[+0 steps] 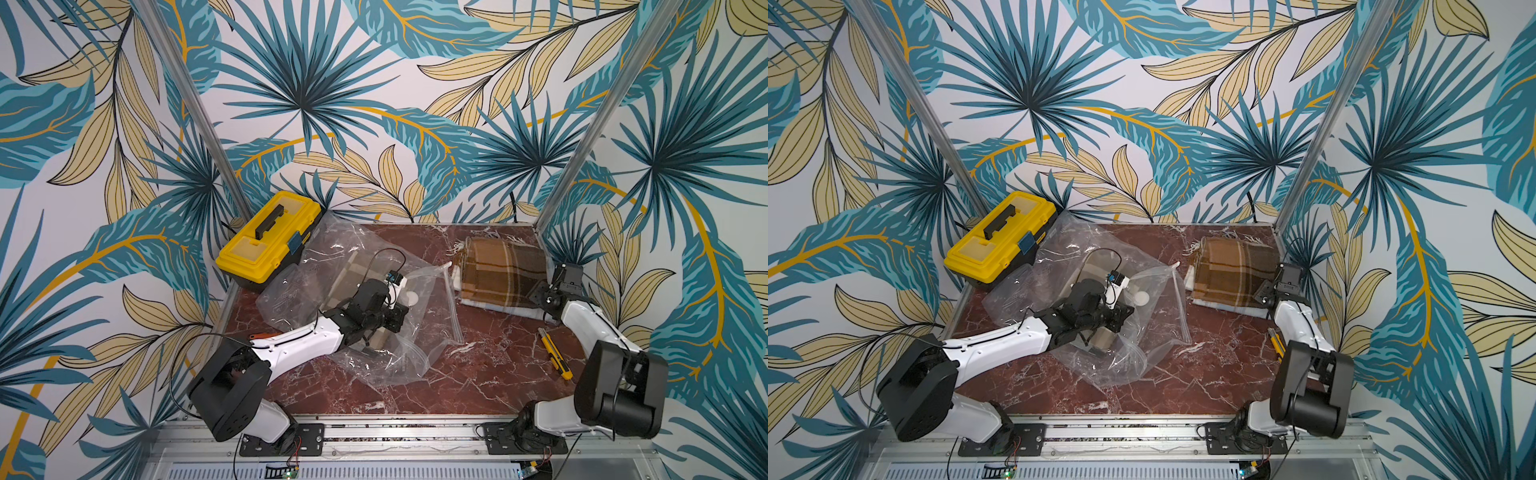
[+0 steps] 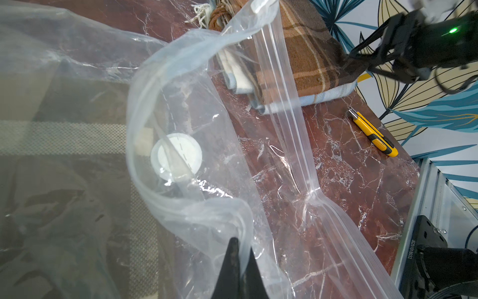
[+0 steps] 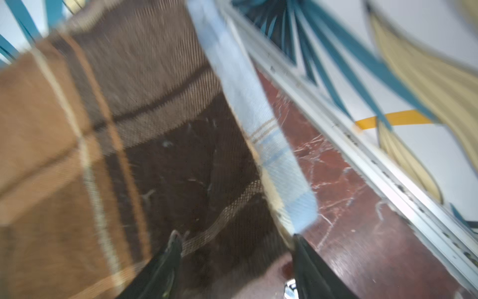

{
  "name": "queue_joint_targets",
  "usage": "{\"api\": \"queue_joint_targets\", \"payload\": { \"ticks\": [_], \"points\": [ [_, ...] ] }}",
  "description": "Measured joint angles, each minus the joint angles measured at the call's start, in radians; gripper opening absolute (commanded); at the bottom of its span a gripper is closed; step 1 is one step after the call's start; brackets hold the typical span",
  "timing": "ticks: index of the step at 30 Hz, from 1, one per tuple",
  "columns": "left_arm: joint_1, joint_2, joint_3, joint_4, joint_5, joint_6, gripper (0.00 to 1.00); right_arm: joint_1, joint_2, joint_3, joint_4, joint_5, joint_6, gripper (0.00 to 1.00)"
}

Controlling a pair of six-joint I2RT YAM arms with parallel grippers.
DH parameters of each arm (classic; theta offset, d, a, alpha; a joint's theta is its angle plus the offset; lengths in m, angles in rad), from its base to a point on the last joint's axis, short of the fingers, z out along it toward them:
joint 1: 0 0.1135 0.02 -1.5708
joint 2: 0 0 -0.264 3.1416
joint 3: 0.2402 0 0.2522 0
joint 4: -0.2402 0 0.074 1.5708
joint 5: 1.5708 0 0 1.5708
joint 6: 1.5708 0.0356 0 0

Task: Take the blanket out of the vacuum bag
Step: Place the blanket at the center of the board.

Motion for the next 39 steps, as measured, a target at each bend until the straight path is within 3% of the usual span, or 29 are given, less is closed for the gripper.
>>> {"api": "queue_joint_targets", "payload": {
  "ticks": [3, 7, 16, 21, 29, 34, 39],
  "points": [
    [-0.002, 0.027, 0.013, 0.011, 0.016, -0.001, 0.0, 0.001, -0.116, 0.016, -0.025, -0.005, -0.014, 0.79],
    [-0.004, 0.048, 0.022, 0.024, 0.034, -0.007, 0.0, 0.002, -0.158, 0.057, -0.036, -0.062, -0.018, 0.8],
    [-0.013, 0.049, 0.023, 0.033, 0.037, -0.012, 0.0, 0.019, 0.097, 0.076, -0.015, -0.316, 0.043, 0.78],
    [-0.013, 0.028, 0.023, 0.023, 0.028, -0.011, 0.0, 0.02, 0.213, 0.06, -0.026, -0.309, 0.073, 0.78],
    [-0.014, 0.006, 0.023, 0.01, 0.026, -0.008, 0.0, 0.019, 0.212, -0.028, 0.001, -0.315, 0.106, 0.77],
    [-0.014, 0.006, 0.023, 0.001, 0.025, -0.008, 0.0, 0.019, 0.146, -0.04, -0.008, -0.332, 0.101, 0.78],
    [-0.014, 0.006, 0.023, 0.009, 0.031, -0.013, 0.0, 0.019, -0.079, -0.04, -0.035, -0.335, 0.068, 0.81]
  ]
}}
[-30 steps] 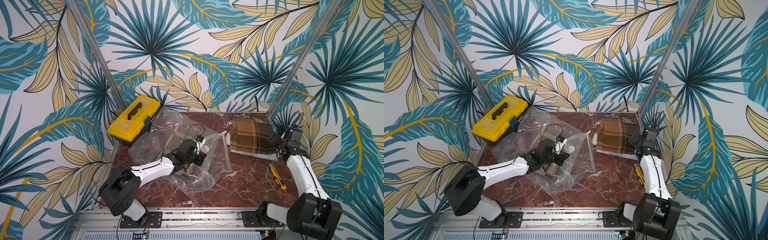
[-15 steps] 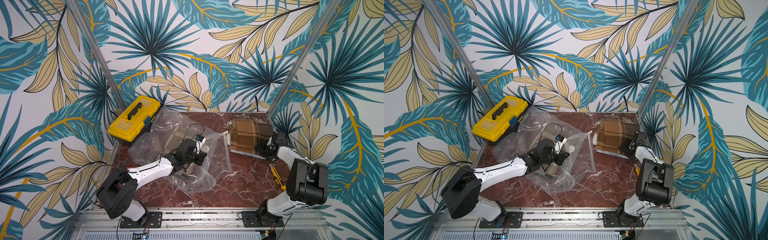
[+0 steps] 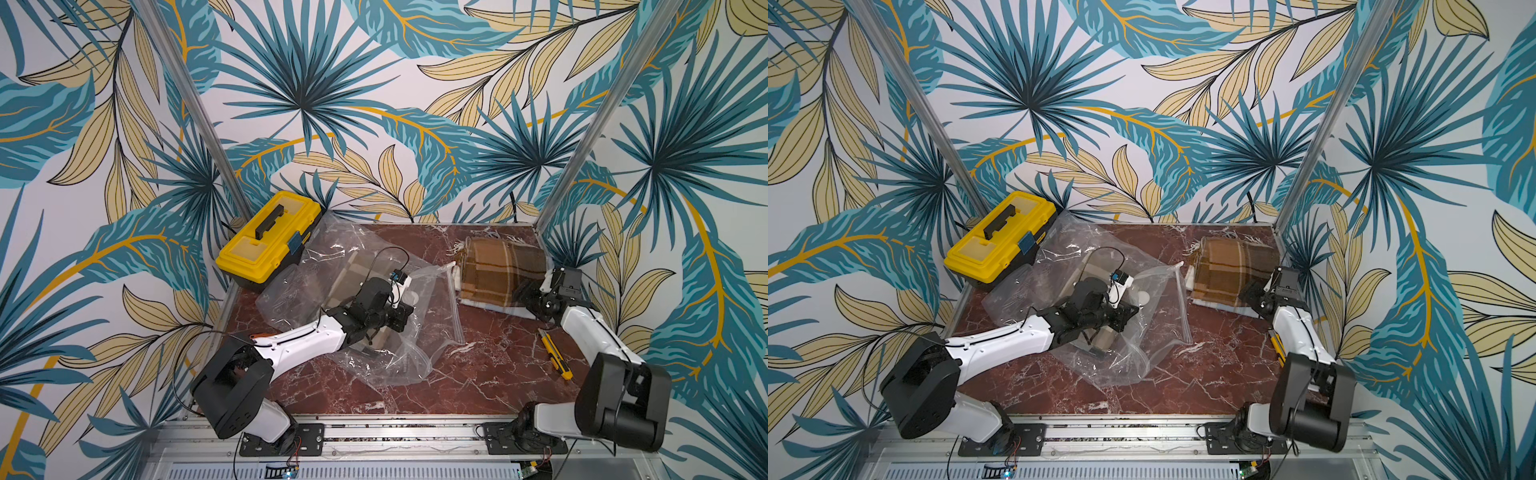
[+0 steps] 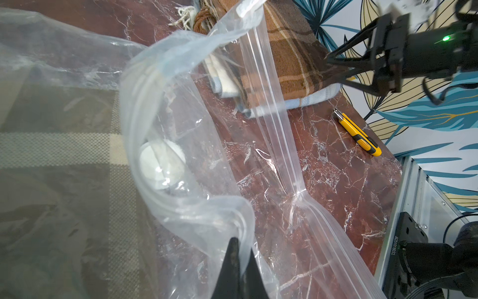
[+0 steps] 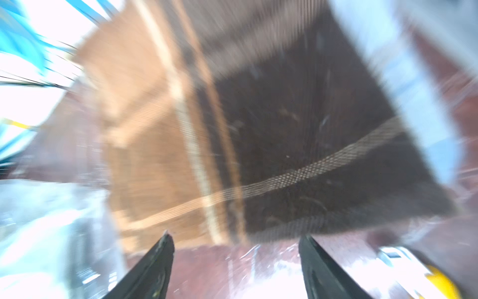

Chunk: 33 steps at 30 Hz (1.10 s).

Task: Take the blanket out of the vacuum bag
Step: Place the blanket at the center of the board, then take out the blanket from the vacuum bag.

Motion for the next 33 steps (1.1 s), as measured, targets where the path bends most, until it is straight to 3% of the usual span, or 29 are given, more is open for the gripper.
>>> {"api": "queue_joint_targets", "payload": {
  "ticks": [7, 19, 26, 33],
  "points": [
    [-0.001, -0.002, 0.043, 0.022, 0.049, -0.034, 0.0, 0.0, -0.299, 0.009, -0.035, -0.087, -0.018, 0.83],
    [-0.001, -0.106, 0.082, 0.033, 0.062, -0.029, 0.0, 0.035, -0.47, -0.145, -0.067, -0.36, 0.1, 0.83],
    [-0.001, -0.124, 0.042, 0.046, 0.047, -0.029, 0.0, 0.157, -0.588, -0.216, -0.059, -0.384, 0.175, 0.83],
    [-0.001, -0.15, 0.003, 0.061, 0.024, -0.026, 0.0, 0.37, -0.521, -0.273, -0.029, -0.29, 0.237, 0.82]
  ]
}}
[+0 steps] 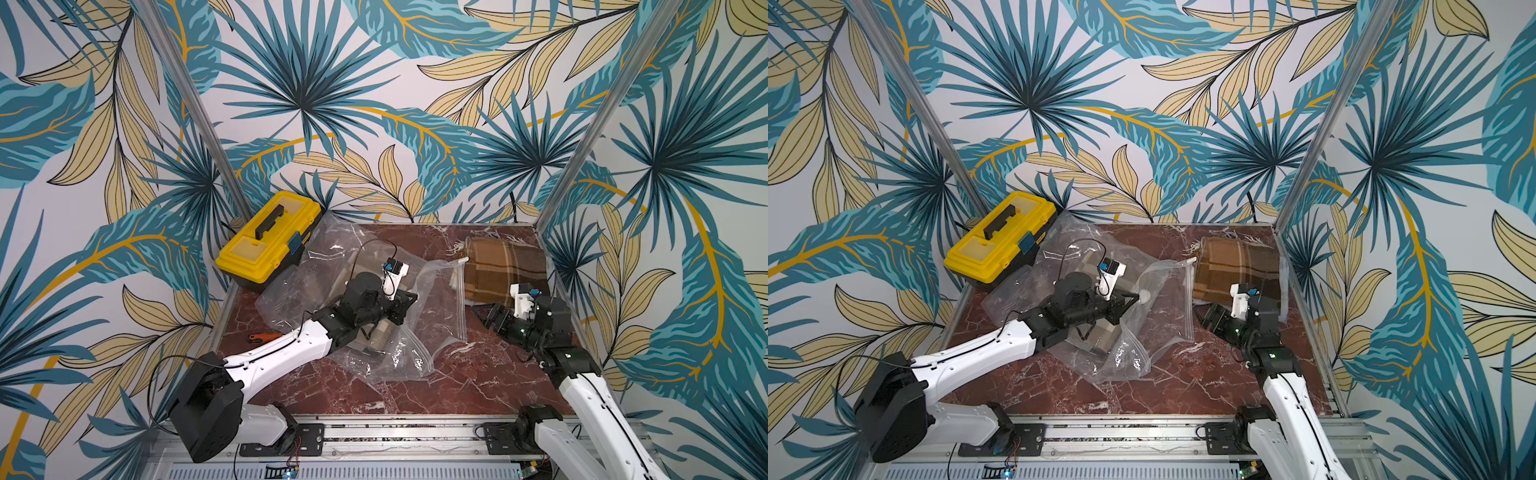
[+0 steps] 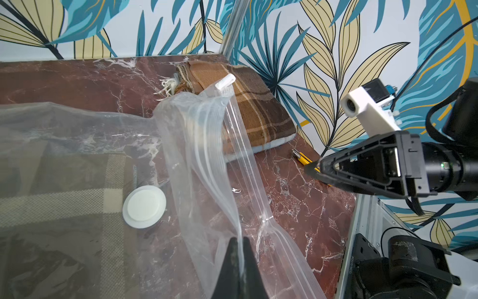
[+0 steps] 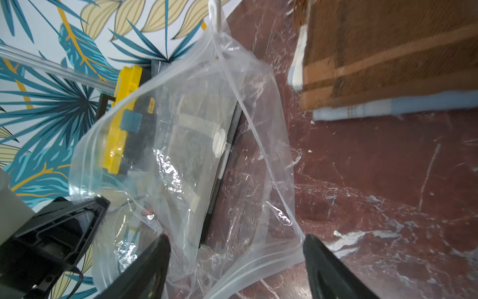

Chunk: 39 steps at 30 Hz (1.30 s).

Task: Take the blanket out of the vacuum bag
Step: Take out the blanket from the vacuum bag.

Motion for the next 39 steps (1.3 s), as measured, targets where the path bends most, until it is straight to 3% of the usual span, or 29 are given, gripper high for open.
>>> {"api": "queue_joint_targets", "payload": {
  "ticks": [16, 27, 39],
  "points": [
    [0.0, -0.002, -0.001, 0.014, -0.004, 0.011, 0.0, 0.28, 0.259, -0.014, 0.256, 0.187, 0.066, 0.82],
    [0.0, -0.071, -0.008, 0.005, -0.006, 0.012, 0.0, 0.37, 0.539, 0.089, 0.408, 0.238, 0.066, 0.82],
    [-0.031, -0.126, 0.064, -0.084, 0.004, 0.009, 0.0, 0.417, 0.838, 0.2, 0.606, 0.208, 0.085, 0.82]
  ]
}}
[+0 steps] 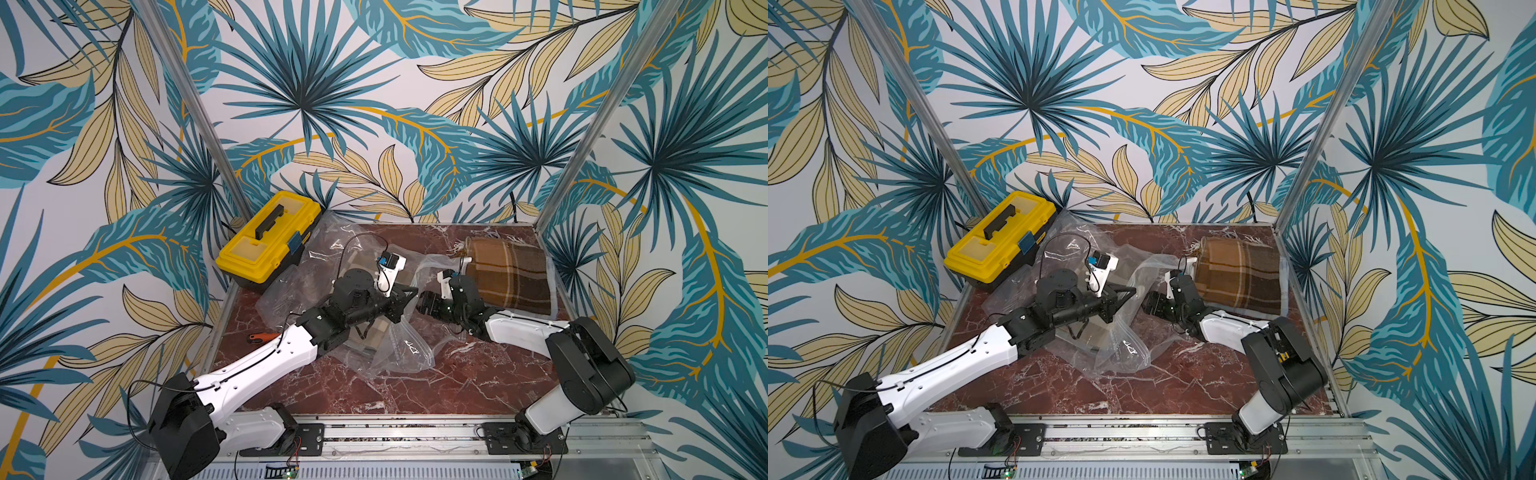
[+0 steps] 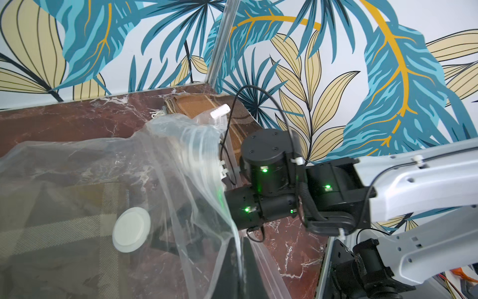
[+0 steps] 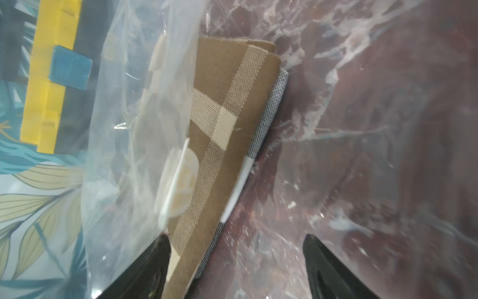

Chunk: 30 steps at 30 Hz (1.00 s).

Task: Take the blanket out of the vacuum bag
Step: Take out the blanket from the vacuum bag.

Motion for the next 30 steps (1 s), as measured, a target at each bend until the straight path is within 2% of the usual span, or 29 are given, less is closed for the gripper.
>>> {"api": "queue_joint_targets", "payload": {
  "ticks": [5, 13, 30],
  "points": [
    [-0.032, -0.027, 0.042, -0.068, -0.008, 0.013, 0.0, 0.032, 0.064, 0.073, 0.046, -0.004, 0.007, 0.82],
    [-0.036, -0.038, 0.114, -0.185, -0.05, 0.056, 0.0, 0.064, 0.113, 0.098, 0.119, -0.011, 0.022, 0.82],
    [-0.044, -0.036, 0.114, -0.177, -0.06, 0.057, 0.0, 0.071, 0.269, 0.148, 0.132, 0.003, 0.026, 0.8]
  ]
}}
